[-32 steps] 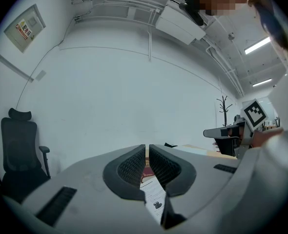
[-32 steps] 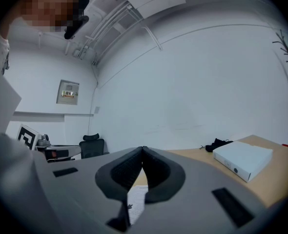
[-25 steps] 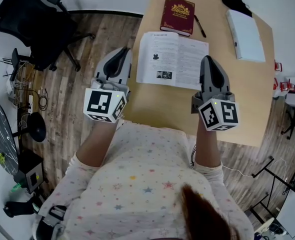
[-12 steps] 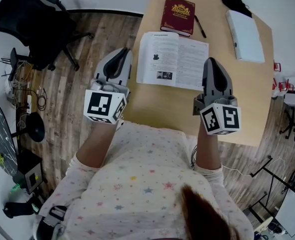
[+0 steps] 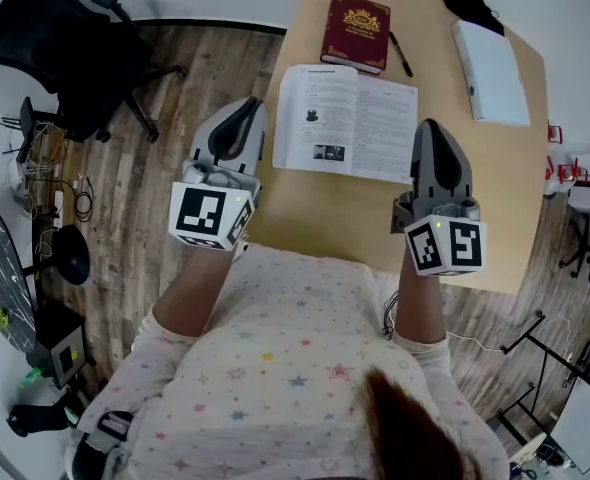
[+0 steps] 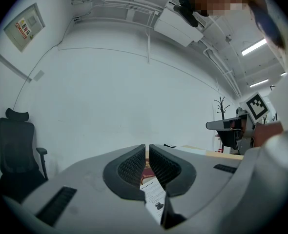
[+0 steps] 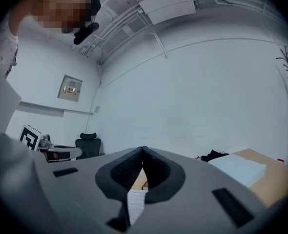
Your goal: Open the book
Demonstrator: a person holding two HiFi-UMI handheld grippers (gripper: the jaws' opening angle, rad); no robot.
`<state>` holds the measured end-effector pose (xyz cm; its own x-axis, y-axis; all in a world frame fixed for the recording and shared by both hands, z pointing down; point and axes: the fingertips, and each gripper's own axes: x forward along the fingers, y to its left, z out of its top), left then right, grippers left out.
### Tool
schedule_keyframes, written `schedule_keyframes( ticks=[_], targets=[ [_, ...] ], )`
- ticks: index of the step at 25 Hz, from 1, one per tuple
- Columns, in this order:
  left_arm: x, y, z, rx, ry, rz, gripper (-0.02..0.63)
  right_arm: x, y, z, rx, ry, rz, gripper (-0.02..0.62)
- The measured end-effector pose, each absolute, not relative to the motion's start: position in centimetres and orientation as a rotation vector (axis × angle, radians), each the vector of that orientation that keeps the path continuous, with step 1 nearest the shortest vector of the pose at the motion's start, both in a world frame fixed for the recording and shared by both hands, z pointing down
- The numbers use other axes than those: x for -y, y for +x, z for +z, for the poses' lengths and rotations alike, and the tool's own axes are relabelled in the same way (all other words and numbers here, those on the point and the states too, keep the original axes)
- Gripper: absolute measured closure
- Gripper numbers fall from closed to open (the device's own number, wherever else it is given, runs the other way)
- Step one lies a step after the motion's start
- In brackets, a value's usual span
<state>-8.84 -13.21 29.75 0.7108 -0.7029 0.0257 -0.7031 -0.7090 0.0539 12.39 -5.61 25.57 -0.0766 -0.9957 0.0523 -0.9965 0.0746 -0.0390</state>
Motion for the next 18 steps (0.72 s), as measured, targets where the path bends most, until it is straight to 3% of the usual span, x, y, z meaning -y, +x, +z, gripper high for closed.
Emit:
schedule_keyframes(
  ticks=[18],
  targets=[
    [13.05, -8.52, 29.89, 1.167, 2.853, 0.011, 0.575, 5.59, 12.48, 25.58, 2.29, 2.131, 0.087, 0.594]
  ],
)
